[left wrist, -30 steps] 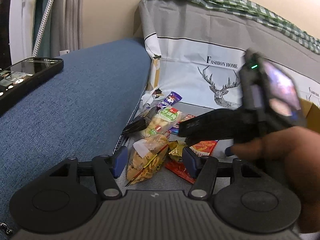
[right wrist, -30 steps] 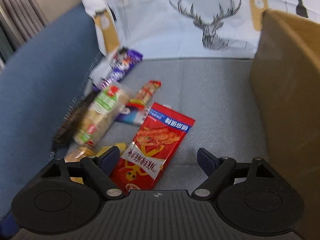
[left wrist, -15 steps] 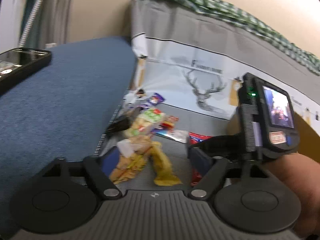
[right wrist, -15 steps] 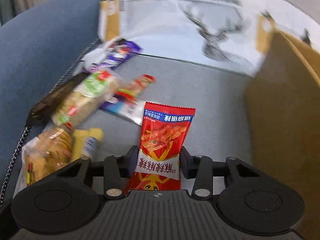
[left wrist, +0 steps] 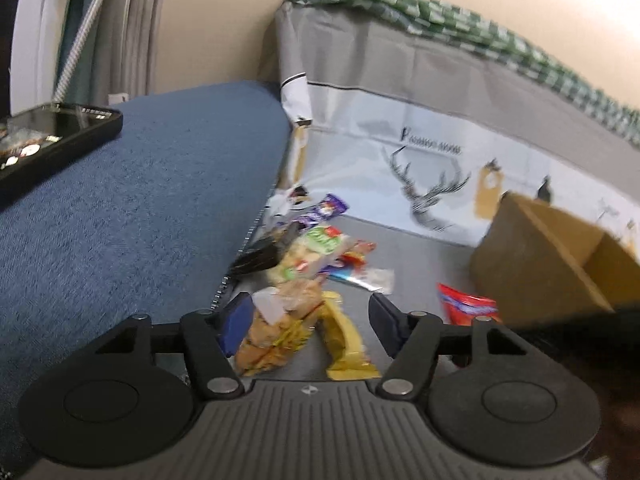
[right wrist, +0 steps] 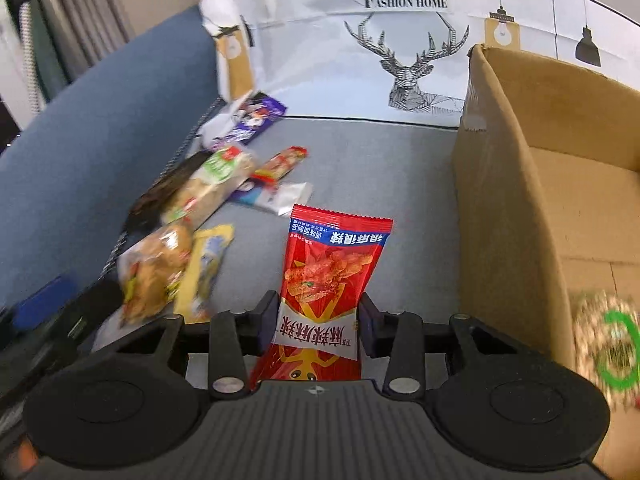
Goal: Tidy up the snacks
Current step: 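Grasp the red spicy-strip packet with the right tool and lift it, then grasp the clear cookie bag with the left tool while the right tool holds the spicy-strip packet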
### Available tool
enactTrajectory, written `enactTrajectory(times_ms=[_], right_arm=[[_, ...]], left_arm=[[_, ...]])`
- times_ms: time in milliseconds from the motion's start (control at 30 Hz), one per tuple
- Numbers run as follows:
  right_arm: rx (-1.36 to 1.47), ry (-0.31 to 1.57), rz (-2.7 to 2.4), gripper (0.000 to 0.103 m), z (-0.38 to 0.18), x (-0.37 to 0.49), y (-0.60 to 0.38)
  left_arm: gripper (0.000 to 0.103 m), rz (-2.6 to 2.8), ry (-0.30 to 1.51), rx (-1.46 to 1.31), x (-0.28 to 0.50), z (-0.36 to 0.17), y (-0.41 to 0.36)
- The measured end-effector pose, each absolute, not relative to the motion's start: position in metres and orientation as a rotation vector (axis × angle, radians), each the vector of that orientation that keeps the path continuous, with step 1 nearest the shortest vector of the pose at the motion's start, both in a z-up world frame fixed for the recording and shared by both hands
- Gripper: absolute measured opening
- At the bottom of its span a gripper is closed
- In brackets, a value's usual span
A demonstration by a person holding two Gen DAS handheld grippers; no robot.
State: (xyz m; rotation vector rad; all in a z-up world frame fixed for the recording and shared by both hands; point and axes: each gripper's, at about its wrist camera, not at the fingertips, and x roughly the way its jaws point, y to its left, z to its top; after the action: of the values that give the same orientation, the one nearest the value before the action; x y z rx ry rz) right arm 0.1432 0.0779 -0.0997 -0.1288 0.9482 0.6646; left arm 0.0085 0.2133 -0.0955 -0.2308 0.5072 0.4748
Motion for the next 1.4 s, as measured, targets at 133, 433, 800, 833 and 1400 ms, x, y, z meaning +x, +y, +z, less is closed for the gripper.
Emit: enactTrajectory(times_ms=[133, 433, 800, 833, 1400], right_arm=[[-0.137, 0.948, 0.717, 0.043, -0.100, 0.110, 0.046], [-0.342, 0.880, 0.820, 0.043, -0.131, 0.035, 0.008], [-0.356, 0.817, 0.832, 0.043, -0.137, 0.031, 0.003], [-0.369, 0.811, 0.831, 0.044, -0.139, 0.030, 0.002], [-0.288, 0.868, 0.798, 0.048, -0.136, 0.042, -0.006]], left_arm=[[0.070, 0.541, 0.554, -0.117, 0.029, -0.107, 0.207], [0.038, 0.624, 0.662, -0.096, 0.053, -0.130, 0.222], [0.034, 0.370, 0.429, -0.429, -0.024, -0.085, 0.237], [0.034, 0.336, 0.448, -0.463, -0.028, -0.085, 0.238], [0.043, 0.212, 0.867, -0.679, -0.003, -0.129, 0.261]])
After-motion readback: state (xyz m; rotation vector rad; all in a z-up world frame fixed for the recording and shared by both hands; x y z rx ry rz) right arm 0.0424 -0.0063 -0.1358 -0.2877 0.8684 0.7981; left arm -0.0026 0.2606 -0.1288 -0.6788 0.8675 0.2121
